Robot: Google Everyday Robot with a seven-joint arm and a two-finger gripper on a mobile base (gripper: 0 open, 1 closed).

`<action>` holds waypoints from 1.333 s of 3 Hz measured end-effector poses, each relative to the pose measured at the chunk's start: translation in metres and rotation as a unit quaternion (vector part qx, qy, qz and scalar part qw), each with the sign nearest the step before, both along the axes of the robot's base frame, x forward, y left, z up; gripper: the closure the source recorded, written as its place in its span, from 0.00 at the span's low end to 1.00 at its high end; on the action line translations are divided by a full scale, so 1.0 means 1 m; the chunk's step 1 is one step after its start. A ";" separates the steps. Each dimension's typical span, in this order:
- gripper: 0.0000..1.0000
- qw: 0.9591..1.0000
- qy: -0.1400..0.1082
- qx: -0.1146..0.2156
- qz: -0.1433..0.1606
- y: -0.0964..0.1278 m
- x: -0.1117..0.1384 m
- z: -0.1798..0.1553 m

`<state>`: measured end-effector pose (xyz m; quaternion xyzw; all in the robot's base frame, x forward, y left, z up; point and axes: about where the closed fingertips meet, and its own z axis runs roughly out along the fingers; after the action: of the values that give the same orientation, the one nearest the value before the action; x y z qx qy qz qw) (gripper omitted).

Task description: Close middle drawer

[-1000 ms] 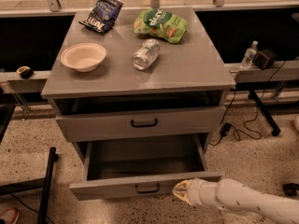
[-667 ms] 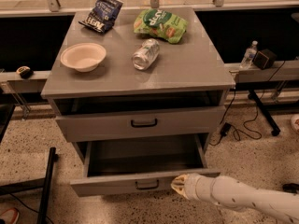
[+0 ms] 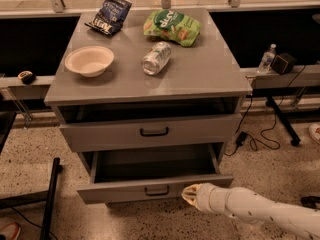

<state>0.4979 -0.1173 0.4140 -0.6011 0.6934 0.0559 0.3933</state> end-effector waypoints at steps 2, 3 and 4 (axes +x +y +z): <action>1.00 0.996 -0.073 0.049 -0.017 -0.005 0.057 0.025; 1.00 0.992 -0.101 0.068 -0.022 -0.006 0.084 0.038; 1.00 0.991 -0.109 0.077 -0.024 -0.007 0.105 0.043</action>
Offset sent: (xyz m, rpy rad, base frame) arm 0.0959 -0.0142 0.0469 0.1624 -0.2478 -0.0729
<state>0.6033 -0.1242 0.4566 -0.5549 0.6539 0.0341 0.5132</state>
